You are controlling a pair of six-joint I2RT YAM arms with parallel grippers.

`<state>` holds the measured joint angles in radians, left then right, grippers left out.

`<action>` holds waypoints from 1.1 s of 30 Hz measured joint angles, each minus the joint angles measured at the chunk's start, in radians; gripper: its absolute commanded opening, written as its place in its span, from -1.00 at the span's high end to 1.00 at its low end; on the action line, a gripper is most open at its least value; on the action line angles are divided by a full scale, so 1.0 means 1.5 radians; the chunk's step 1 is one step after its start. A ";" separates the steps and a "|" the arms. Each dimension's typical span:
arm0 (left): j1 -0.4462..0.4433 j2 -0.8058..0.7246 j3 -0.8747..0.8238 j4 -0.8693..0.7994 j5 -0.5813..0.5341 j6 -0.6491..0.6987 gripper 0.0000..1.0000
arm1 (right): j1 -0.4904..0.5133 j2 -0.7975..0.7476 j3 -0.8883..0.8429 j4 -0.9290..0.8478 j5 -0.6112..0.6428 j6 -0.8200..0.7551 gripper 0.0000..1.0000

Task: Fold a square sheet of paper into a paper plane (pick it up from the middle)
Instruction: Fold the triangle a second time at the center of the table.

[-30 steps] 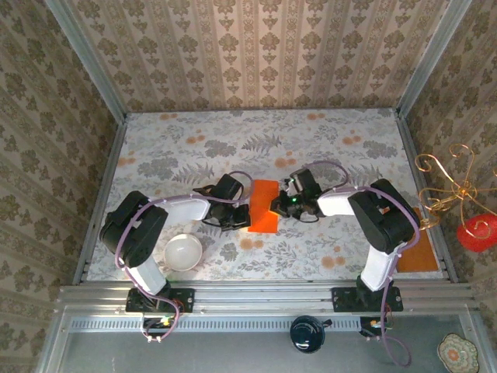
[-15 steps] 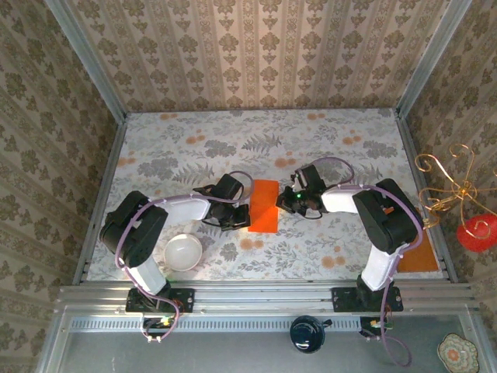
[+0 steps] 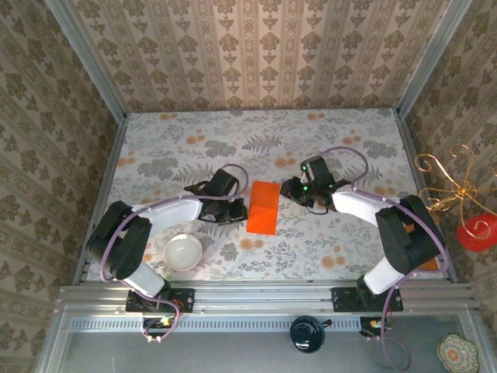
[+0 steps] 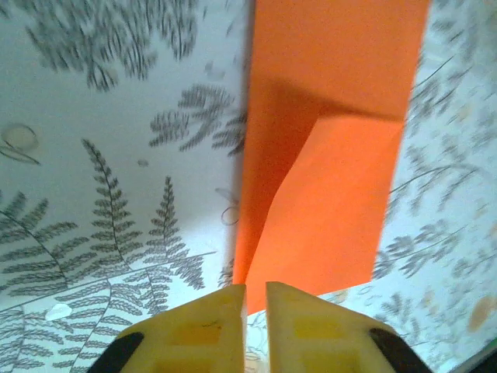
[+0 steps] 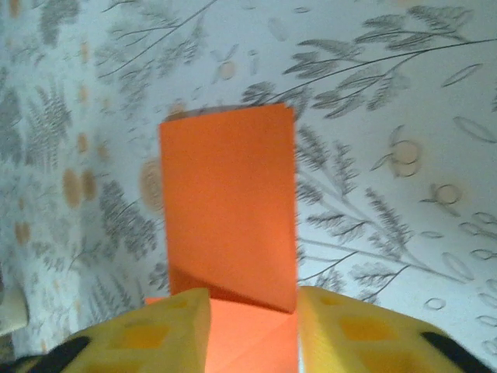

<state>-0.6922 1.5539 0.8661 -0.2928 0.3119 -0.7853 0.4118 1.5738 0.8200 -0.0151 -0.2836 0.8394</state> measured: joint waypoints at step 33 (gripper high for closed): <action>0.022 0.178 0.078 0.116 0.066 -0.020 0.48 | 0.077 0.049 -0.094 0.168 -0.060 0.204 0.17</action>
<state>-0.6586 1.8202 0.9829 -0.1184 0.4103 -0.8158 0.5270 1.6474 0.6785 0.2363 -0.3733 1.1458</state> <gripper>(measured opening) 0.258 0.417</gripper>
